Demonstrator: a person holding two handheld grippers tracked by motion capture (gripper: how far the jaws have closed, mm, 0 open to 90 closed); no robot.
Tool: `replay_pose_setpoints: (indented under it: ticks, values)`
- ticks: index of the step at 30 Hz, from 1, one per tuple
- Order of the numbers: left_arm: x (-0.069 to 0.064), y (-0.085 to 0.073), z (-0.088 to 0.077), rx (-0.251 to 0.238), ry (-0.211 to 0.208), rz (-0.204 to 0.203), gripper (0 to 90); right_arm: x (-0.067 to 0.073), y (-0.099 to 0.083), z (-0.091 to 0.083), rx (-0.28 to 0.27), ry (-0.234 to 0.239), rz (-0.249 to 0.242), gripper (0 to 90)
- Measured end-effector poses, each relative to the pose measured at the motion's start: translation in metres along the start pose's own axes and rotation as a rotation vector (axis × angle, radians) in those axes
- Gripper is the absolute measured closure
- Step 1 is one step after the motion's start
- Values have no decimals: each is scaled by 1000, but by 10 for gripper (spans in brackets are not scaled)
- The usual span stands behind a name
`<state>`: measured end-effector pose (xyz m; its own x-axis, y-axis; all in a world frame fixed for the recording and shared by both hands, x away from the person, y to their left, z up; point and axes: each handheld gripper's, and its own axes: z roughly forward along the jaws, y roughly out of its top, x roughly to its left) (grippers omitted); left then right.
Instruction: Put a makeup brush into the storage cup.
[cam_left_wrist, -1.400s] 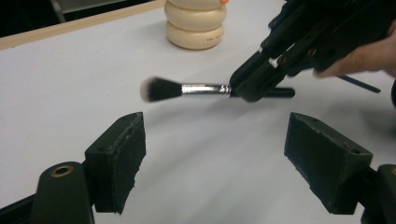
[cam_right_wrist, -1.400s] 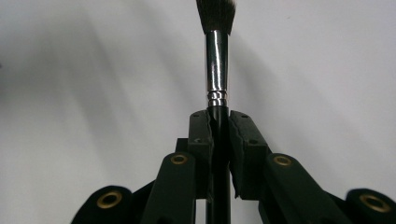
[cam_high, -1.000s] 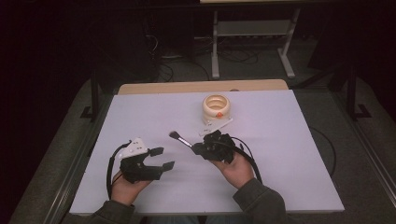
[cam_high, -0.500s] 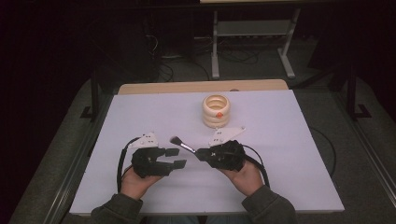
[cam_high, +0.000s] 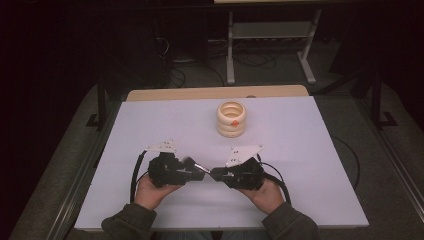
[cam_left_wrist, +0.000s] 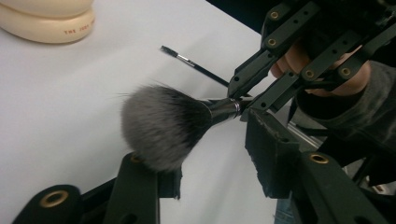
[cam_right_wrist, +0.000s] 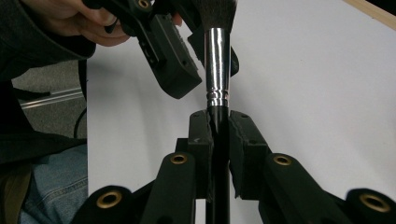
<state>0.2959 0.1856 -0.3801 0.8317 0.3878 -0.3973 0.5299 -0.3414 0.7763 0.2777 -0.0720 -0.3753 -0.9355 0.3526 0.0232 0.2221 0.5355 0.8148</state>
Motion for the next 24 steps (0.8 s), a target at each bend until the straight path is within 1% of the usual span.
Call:
replay_pose_setpoints:
  ticks: [1, 2, 5, 6, 7, 8, 10, 11, 12, 13, 14, 16, 17, 18, 22, 23, 24]
  values:
    - [0, 0, 0, -2, -4, 1, 603, 0, 0, 1, 6, 1, -15, 788]
    - [1, 0, 0, 3, -22, -12, 601, 0, 0, 1, 11, 2, -19, 787]
    - [1, 0, 1, 10, -28, -8, 601, 0, -1, 2, 21, 4, -31, 788]
    - [2, 0, 1, 14, -31, -11, 610, 1, -1, 3, 32, 1, -42, 788]
    - [2, 0, 1, 16, -36, -20, 610, 1, -1, 3, 32, 1, -42, 788]
    - [2, 0, 1, 14, -36, -16, 632, 2, -1, 4, 34, 0, -54, 788]
    - [3, 0, 2, 12, -44, -11, 660, 4, 0, 4, 38, 5, -48, 788]
    - [3, 0, 2, 13, -45, -4, 683, 3, -1, 5, 44, -1, -66, 788]
    - [3, 0, 2, 13, -46, 2, 703, 3, -1, 6, 42, 0, -70, 788]
    - [3, 0, 2, 10, -52, 5, 718, 4, -1, 6, 47, 2, -70, 788]
    - [4, 0, 2, 8, -60, 0, 724, 6, -1, 7, 48, 5, -52, 788]
    - [4, 0, 2, 10, -75, -2, 751, 7, -1, 8, 64, -6, -92, 788]
    - [4, 0, 2, 10, -83, -7, 751, 7, -1, 8, 64, -6, -92, 788]
    - [5, 0, 3, 13, -89, -8, 764, 7, -2, 10, 69, -9, -110, 788]
    - [4, 0, 2, 17, -84, 6, 769, 8, -2, 11, 71, -8, -103, 788]
    - [3, 0, 2, 20, -79, 11, 770, 8, -2, 11, 72, -6, -106, 787]
    - [3, 0, 2, 25, -74, 13, 771, 7, -2, 12, 69, -8, -125, 787]
